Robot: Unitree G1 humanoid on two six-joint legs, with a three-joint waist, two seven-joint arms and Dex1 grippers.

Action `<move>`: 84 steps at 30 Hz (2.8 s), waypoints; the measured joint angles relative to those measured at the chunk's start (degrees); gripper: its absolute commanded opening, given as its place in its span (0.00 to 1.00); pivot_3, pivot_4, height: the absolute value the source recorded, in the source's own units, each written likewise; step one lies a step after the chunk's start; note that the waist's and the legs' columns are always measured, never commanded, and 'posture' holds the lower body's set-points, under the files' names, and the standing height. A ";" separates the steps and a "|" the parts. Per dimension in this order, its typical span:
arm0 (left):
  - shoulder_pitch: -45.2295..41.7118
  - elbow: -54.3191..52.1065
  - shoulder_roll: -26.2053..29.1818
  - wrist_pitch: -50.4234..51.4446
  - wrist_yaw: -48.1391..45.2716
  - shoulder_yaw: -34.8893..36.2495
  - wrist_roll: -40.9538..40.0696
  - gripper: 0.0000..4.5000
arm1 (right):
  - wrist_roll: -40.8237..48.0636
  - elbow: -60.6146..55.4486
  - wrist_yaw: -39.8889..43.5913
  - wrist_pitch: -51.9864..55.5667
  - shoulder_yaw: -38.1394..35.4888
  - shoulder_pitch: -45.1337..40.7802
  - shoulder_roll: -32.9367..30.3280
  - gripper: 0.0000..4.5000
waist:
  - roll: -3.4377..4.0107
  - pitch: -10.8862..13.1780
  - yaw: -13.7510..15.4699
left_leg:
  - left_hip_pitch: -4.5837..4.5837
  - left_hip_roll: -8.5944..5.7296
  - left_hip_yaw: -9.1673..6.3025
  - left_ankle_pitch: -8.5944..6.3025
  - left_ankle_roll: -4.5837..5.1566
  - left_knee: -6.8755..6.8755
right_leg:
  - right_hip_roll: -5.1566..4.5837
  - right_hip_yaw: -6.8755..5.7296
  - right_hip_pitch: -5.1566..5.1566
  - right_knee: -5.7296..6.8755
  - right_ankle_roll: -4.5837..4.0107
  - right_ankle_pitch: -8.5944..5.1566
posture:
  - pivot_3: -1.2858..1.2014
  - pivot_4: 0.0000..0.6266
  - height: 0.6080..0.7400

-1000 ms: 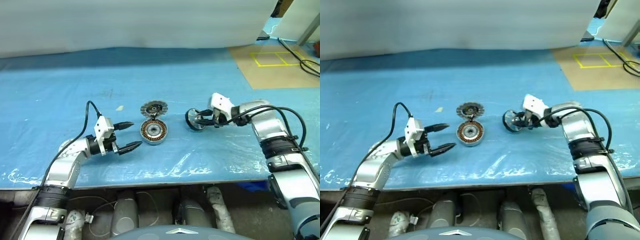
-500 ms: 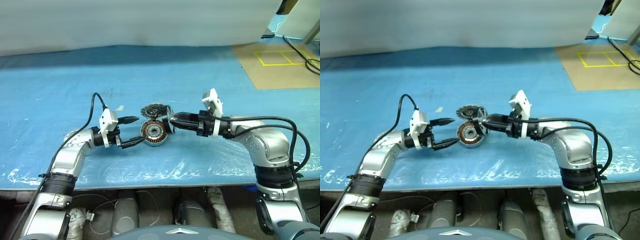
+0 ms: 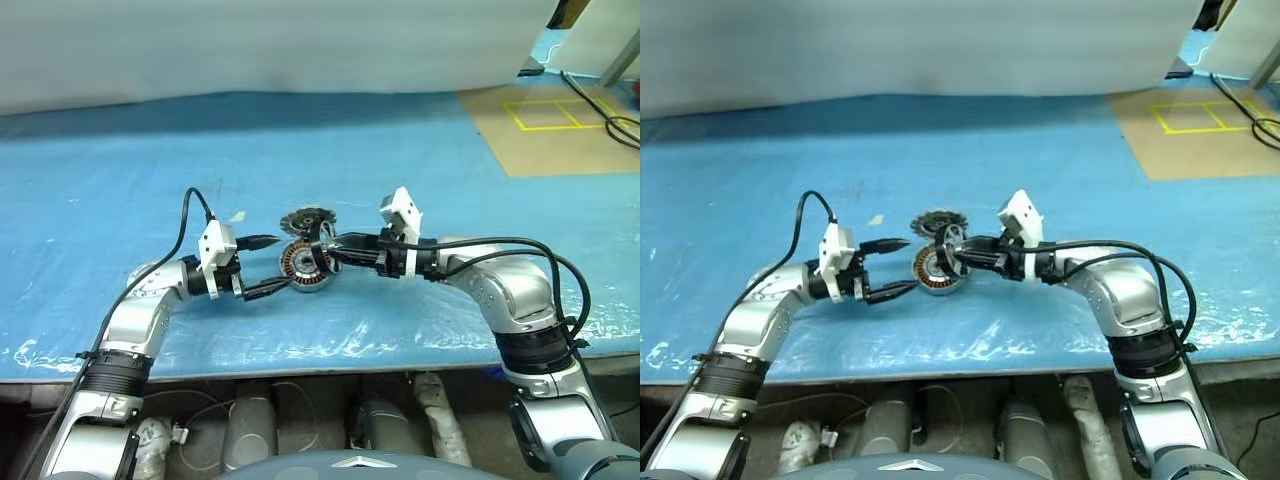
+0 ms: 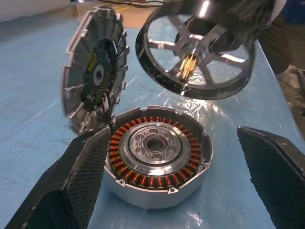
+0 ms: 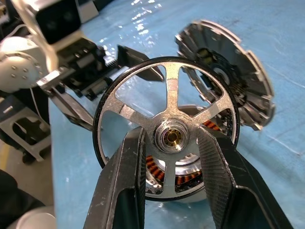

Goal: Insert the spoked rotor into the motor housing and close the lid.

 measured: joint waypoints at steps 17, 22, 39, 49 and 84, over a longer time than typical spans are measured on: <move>3.74 -1.60 -0.51 -1.52 1.71 -0.03 0.73 1.00 | -4.30 5.88 1.57 -7.18 6.60 -6.04 1.91 0.28 | 0.00 0.00 -0.05 | 0.02 0.02 -0.01 0.00 0.01 0.04 | 0.01 -0.02 0.02 0.06 0.00 0.00 | 0.52 0.24 1.00; 3.46 -1.30 -0.99 -2.06 2.00 -0.15 0.83 1.00 | -5.44 7.49 2.54 -7.94 7.78 -5.95 1.01 0.28 | 0.00 0.00 -0.05 | 0.01 0.02 -0.01 0.00 0.01 0.05 | 0.01 -0.02 0.02 0.07 0.00 0.00 | 0.52 0.24 1.00; 4.50 -0.81 -1.59 -3.11 2.54 -1.12 1.69 1.00 | -8.88 9.95 5.71 -10.67 10.59 -7.82 -0.05 0.28 | -0.01 0.00 -0.10 | 0.03 0.04 -0.02 0.00 0.02 0.09 | 0.01 -0.04 0.03 0.12 0.00 0.00 | 0.52 0.24 1.00; 3.87 -1.48 -1.89 -3.13 2.93 -1.11 1.71 1.00 | -11.89 10.28 6.31 -13.74 12.09 -8.23 0.34 0.28 | -0.01 -0.01 -0.20 | 0.11 0.07 -0.02 0.00 0.02 0.15 | 0.02 -0.03 0.11 0.16 -0.04 -0.01 | 0.52 0.24 1.00; 3.32 -1.25 -1.88 -2.64 2.96 -1.13 1.74 1.00 | -13.24 12.40 6.84 -12.47 11.42 -8.16 1.33 0.95 | -0.01 -0.01 -0.12 | 0.07 0.06 -0.03 0.00 0.02 0.20 | 0.02 -0.03 0.12 0.15 -0.10 -0.05 | 0.52 0.24 1.00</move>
